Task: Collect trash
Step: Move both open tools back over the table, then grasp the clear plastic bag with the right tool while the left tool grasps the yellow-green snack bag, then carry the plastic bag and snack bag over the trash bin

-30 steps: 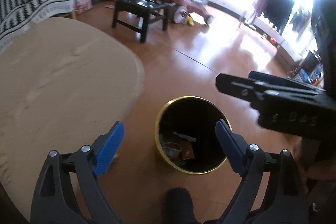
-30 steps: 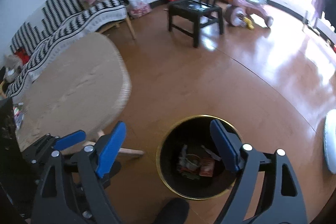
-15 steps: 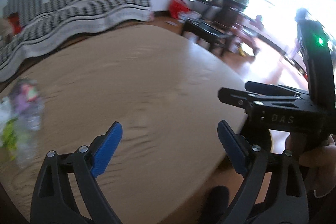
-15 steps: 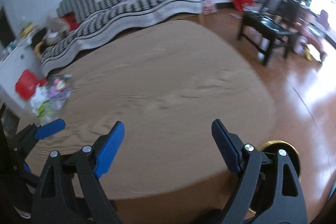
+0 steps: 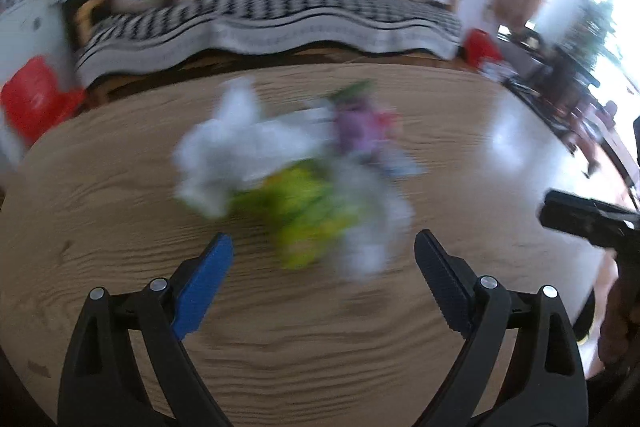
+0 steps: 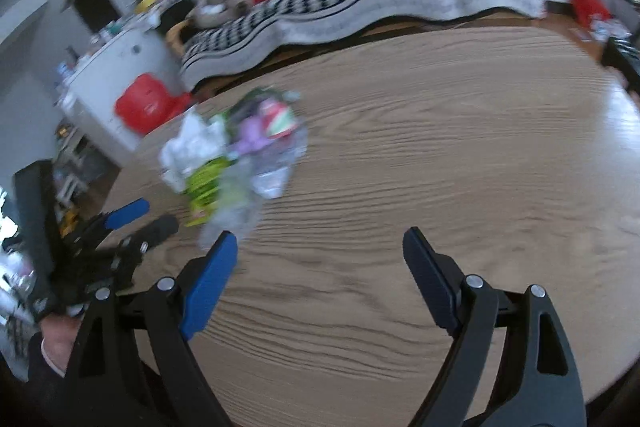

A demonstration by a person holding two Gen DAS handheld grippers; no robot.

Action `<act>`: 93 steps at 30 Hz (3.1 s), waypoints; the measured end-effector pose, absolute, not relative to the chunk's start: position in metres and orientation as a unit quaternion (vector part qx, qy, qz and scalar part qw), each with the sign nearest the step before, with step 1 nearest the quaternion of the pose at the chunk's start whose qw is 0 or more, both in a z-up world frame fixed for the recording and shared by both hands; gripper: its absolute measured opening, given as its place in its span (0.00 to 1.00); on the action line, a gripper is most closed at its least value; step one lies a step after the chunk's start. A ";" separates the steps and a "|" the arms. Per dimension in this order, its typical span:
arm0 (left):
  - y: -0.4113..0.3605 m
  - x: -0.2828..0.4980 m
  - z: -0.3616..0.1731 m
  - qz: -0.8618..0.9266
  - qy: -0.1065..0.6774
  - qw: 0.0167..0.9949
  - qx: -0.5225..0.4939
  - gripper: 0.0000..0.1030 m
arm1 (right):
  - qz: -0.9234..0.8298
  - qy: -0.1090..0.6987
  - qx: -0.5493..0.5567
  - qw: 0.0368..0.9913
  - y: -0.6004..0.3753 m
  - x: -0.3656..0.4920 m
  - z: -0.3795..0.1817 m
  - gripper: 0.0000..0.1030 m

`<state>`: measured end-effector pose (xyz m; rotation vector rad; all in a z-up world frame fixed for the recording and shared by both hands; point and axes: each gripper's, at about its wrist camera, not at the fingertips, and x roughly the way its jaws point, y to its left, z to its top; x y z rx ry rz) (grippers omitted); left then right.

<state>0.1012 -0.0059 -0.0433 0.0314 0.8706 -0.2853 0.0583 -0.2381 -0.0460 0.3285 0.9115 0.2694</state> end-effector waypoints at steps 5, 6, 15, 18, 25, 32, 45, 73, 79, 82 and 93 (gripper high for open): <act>0.037 0.122 -0.054 -0.113 0.437 0.892 -0.016 0.87 | 0.168 0.454 0.156 0.861 -0.190 0.090 -0.062 0.79; 0.041 0.124 -0.055 -0.113 0.439 0.891 -0.020 0.87 | 0.171 0.457 0.158 0.858 -0.188 0.092 -0.066 0.79; 0.034 0.124 -0.071 -0.128 0.451 0.884 0.002 0.87 | 0.184 0.480 0.199 0.834 -0.155 0.138 -0.101 0.63; 0.033 0.128 -0.075 -0.128 0.451 0.883 0.003 0.87 | 0.186 0.484 0.193 0.833 -0.150 0.140 -0.104 0.29; 0.016 0.135 -0.074 -0.160 0.447 0.880 -0.014 0.87 | 0.179 0.441 0.146 0.867 -0.162 0.103 -0.064 0.06; -0.020 0.140 -0.084 -0.160 0.460 0.873 -0.001 0.87 | 0.160 0.420 0.122 0.885 -0.199 0.059 -0.038 0.06; -0.039 0.141 -0.080 -0.110 0.479 0.869 -0.055 0.46 | 0.135 0.422 0.118 0.889 -0.252 0.013 -0.031 0.06; -0.182 0.042 -0.010 -0.263 0.400 0.876 0.055 0.39 | 0.017 0.366 0.131 0.921 -0.361 -0.074 0.000 0.06; -0.286 0.001 -0.019 -0.358 0.393 0.843 0.080 0.39 | -0.060 0.356 0.161 0.918 -0.440 -0.129 -0.009 0.06; -0.339 -0.029 -0.031 -0.412 0.388 0.819 0.093 0.39 | -0.114 0.354 0.184 0.910 -0.492 -0.169 -0.020 0.06; -0.481 -0.124 -0.107 -0.528 0.420 0.723 0.151 0.39 | -0.236 0.395 0.267 0.847 -0.621 -0.282 -0.089 0.06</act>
